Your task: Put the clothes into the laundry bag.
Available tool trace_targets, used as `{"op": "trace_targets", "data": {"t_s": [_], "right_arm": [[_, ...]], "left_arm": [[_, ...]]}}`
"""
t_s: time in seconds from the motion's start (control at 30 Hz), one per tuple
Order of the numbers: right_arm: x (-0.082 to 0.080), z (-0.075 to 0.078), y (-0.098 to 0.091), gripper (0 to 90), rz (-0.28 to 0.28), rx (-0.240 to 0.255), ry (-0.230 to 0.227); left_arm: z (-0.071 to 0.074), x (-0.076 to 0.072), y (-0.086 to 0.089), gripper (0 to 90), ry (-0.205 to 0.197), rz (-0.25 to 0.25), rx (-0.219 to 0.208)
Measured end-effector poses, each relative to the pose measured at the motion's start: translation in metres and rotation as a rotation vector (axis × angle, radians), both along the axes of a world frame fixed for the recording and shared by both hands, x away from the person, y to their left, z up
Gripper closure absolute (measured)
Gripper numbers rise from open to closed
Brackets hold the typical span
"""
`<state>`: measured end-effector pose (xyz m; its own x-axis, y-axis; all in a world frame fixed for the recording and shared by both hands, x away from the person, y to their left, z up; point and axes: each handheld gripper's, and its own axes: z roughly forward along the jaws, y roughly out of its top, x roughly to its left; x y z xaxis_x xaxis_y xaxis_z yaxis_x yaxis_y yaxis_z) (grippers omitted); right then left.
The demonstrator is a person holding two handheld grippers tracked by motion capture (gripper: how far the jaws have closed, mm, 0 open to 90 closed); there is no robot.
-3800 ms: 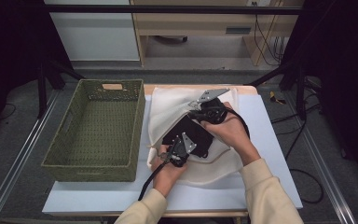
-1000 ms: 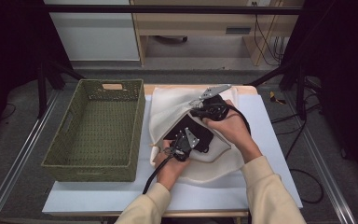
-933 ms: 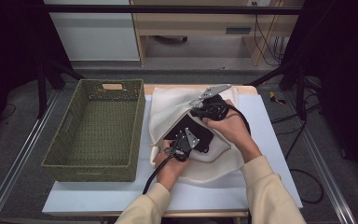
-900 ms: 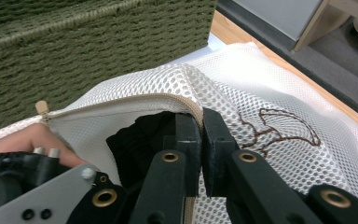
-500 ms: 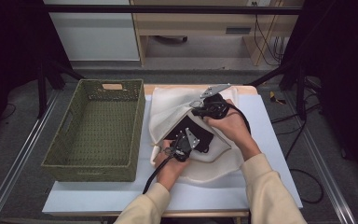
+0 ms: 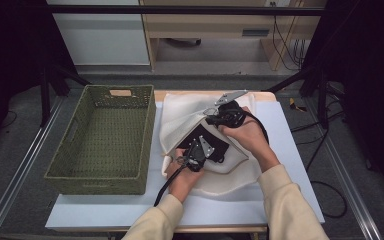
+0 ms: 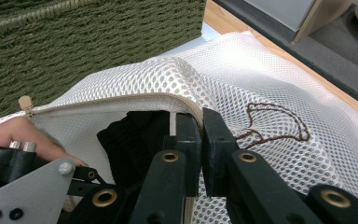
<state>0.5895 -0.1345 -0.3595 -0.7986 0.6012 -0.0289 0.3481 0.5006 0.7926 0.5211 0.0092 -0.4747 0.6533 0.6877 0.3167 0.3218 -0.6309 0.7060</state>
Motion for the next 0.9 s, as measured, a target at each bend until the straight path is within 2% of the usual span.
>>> {"op": "trace_targets", "data": {"t_s": [0.9], "right_arm": [[-0.0025,0.0014,-0.0004,87.0,0.004,-0.005,0.005]], "left_arm": [[-0.0001,0.0063,-0.0026,89.9,-0.009,0.02,-0.014]]}}
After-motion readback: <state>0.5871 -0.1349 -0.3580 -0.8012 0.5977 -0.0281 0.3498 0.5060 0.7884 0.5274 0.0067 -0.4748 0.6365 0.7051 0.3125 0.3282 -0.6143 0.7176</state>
